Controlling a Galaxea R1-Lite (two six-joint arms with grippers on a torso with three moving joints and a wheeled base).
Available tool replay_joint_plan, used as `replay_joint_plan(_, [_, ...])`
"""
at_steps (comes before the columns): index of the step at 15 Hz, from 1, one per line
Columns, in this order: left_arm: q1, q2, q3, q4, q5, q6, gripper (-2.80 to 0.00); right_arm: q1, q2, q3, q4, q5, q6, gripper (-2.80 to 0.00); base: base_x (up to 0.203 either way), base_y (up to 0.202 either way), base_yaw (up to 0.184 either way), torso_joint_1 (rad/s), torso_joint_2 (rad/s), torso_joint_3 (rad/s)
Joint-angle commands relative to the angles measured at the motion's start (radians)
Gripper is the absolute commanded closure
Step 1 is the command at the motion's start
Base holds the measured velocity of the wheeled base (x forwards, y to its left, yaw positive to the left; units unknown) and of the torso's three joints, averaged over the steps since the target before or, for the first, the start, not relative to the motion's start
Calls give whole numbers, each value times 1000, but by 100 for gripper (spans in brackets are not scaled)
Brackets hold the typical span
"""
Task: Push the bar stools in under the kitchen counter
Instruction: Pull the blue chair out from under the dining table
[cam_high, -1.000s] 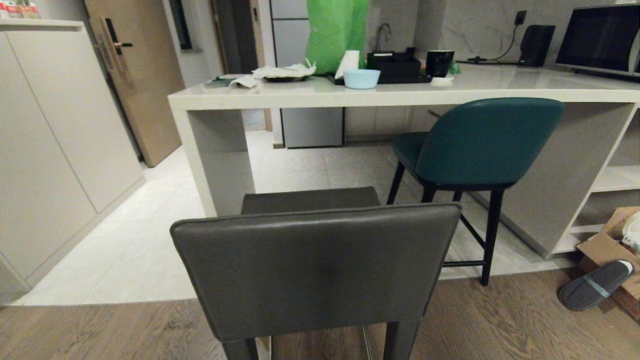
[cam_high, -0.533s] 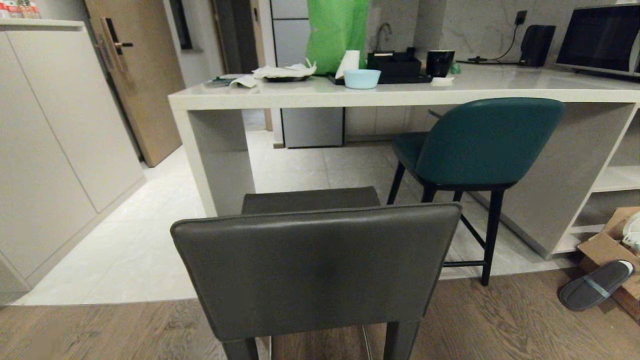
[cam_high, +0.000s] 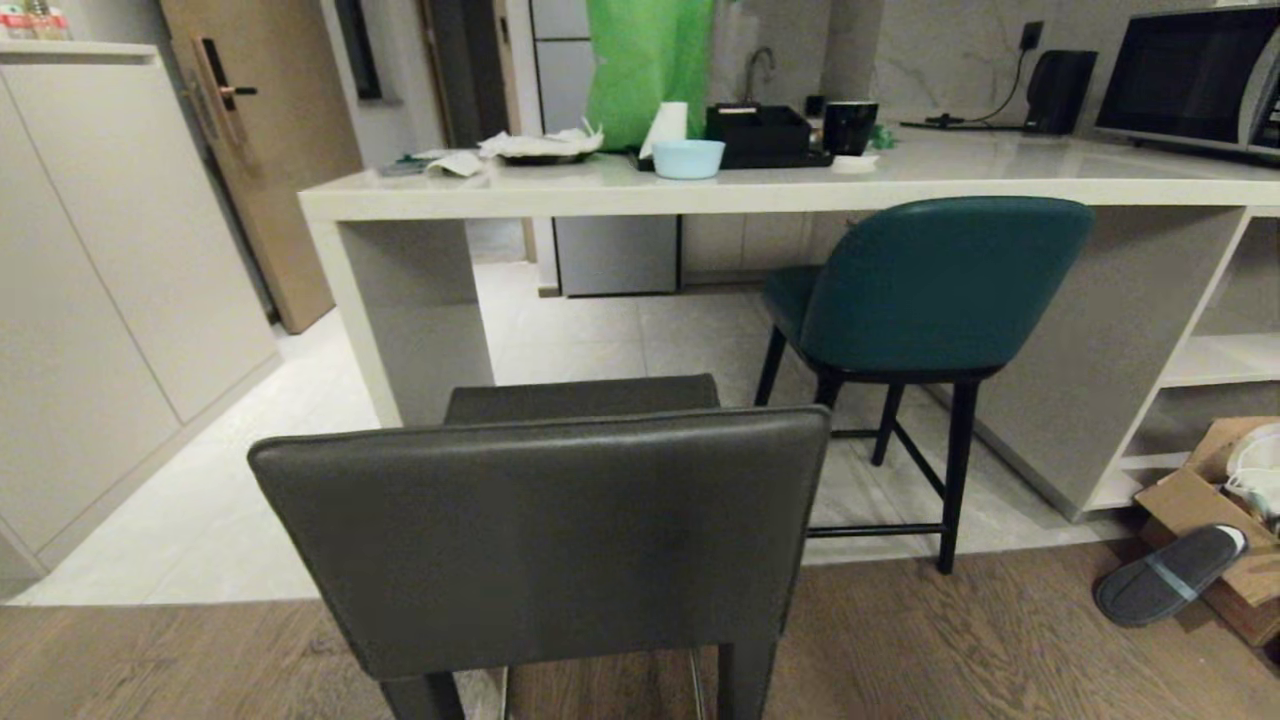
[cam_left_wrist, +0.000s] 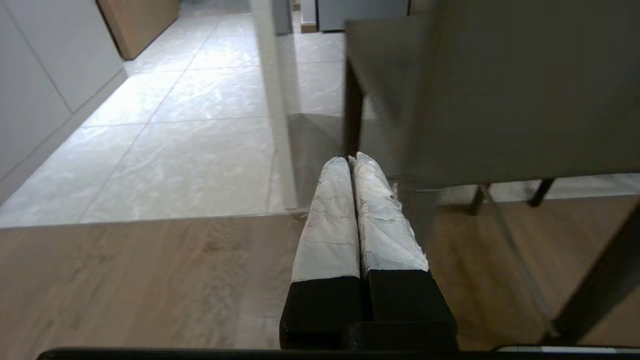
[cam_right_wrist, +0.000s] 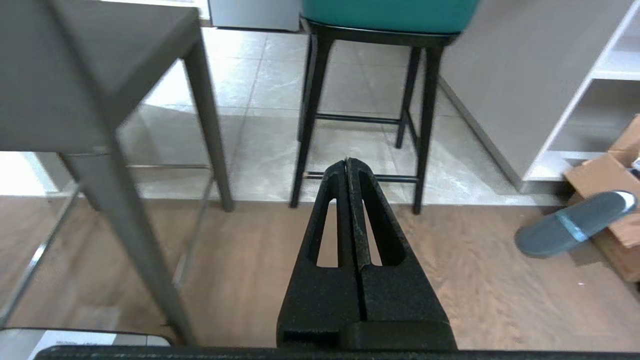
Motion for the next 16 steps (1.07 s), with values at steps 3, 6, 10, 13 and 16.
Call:
replay_joint_plan(3, [0, 1, 3, -1, 0, -1, 0, 0, 0, 0, 0, 1, -1, 0, 0, -196, 1, 3, 4, 0])
replay_joint_plan(6, [0, 1, 3, -1, 0, -1, 0, 0, 0, 0, 0, 1, 1, 0, 0, -194, 2, 1, 1, 2])
replay_joint_plan(10, [0, 1, 3, -1, 2, -15, 0, 0, 0, 0, 0, 1, 4, 0, 0, -194, 1, 3, 3, 3])
replay_joint_plan(13, [0, 3, 3, -1, 3, -20, 0, 0, 0, 0, -1, 1, 5, 0, 0, -196, 2, 4, 3, 4])
replay_joint_plan(16, [0, 1, 3, -2, 6, -31, 0, 0, 0, 0, -2, -1, 8, 0, 0, -197, 2, 3, 1, 2])
